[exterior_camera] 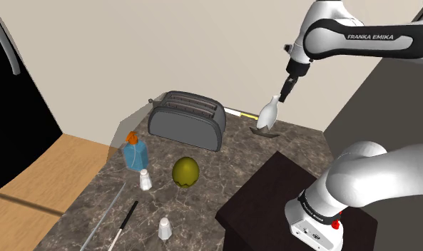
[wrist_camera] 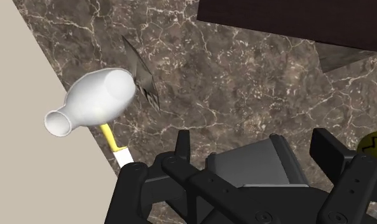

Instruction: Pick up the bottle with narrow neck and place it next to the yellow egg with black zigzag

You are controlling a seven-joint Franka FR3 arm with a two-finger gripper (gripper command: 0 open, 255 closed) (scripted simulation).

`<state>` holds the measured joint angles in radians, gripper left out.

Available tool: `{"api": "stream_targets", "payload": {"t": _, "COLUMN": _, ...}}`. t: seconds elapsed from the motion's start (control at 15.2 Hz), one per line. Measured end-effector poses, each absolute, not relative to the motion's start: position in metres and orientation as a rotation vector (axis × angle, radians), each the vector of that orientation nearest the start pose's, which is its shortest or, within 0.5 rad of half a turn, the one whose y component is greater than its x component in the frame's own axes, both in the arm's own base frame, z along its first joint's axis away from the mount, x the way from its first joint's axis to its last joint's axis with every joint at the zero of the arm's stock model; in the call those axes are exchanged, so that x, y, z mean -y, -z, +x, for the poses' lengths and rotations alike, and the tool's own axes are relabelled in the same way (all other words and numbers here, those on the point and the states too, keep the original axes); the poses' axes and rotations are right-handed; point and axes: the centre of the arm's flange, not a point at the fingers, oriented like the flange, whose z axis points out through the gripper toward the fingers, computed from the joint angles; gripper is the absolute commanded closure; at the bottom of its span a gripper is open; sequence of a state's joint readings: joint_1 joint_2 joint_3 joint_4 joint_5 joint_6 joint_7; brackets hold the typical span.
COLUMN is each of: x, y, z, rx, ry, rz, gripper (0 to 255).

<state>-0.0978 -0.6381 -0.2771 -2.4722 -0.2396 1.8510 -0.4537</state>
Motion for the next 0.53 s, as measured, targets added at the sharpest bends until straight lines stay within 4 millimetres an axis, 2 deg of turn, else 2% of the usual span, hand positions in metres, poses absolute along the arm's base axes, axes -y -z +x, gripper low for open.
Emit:
{"api": "stream_targets", "payload": {"t": 0.33, "x": 0.223, "y": -0.473, "z": 0.342, "rx": 0.322, "ry": -0.002, "rz": -3.172, "gripper": 0}}
{"api": "stream_targets", "payload": {"t": 0.53, "x": 0.259, "y": -0.454, "z": 0.355, "rx": 0.325, "ry": 0.017, "rz": -3.162, "gripper": 0}}
